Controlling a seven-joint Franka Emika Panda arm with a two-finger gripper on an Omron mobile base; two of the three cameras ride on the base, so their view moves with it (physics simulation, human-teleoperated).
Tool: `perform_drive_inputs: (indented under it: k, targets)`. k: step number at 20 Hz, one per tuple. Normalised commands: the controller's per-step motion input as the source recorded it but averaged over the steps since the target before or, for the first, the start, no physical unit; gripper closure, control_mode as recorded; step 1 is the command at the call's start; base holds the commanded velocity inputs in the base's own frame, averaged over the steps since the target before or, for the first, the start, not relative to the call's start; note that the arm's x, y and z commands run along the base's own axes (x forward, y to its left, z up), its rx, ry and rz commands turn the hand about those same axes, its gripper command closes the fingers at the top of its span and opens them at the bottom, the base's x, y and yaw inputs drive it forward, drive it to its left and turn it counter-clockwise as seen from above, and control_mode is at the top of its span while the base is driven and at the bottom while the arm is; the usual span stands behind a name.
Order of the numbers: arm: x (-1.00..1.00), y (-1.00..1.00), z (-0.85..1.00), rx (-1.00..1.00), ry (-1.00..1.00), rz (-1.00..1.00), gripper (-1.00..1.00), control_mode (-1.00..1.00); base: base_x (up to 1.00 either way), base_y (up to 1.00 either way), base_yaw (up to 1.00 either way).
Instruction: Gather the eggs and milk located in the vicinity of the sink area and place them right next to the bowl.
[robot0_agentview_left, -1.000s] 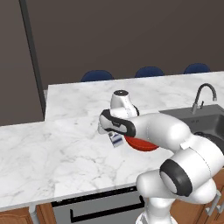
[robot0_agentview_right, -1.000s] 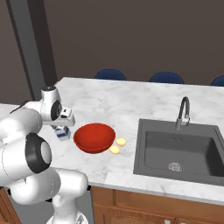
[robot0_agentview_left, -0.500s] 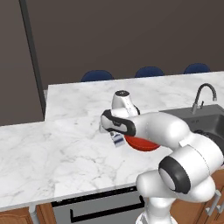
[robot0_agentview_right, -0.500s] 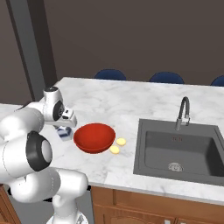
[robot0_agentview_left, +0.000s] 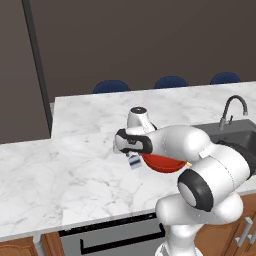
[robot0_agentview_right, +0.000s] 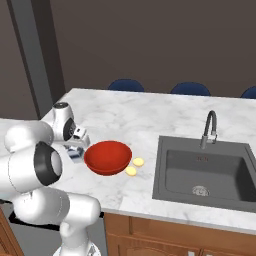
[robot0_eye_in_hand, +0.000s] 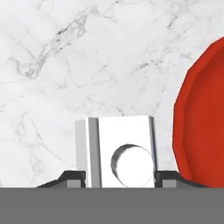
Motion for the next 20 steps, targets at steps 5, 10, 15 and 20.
perform_drive_inputs:
  k: [5, 10, 15, 20]
  targets:
    - [0.09, 0.00, -0.34, 0.00, 0.00, -0.01, 1.00, -1.00, 0.00, 0.00, 0.00]
    - [0.00, 0.00, -0.07, 0.00, 0.00, 0.00, 1.00, -1.00, 0.00, 0.00, 0.00]
    - [0.00, 0.00, 0.00, 0.00, 0.01, 0.00, 1.00, -1.00, 0.00, 0.00, 0.00]
    - [0.00, 0.00, -0.02, 0.00, 0.03, 0.00, -1.00, -1.00, 0.00, 0.00, 0.00]
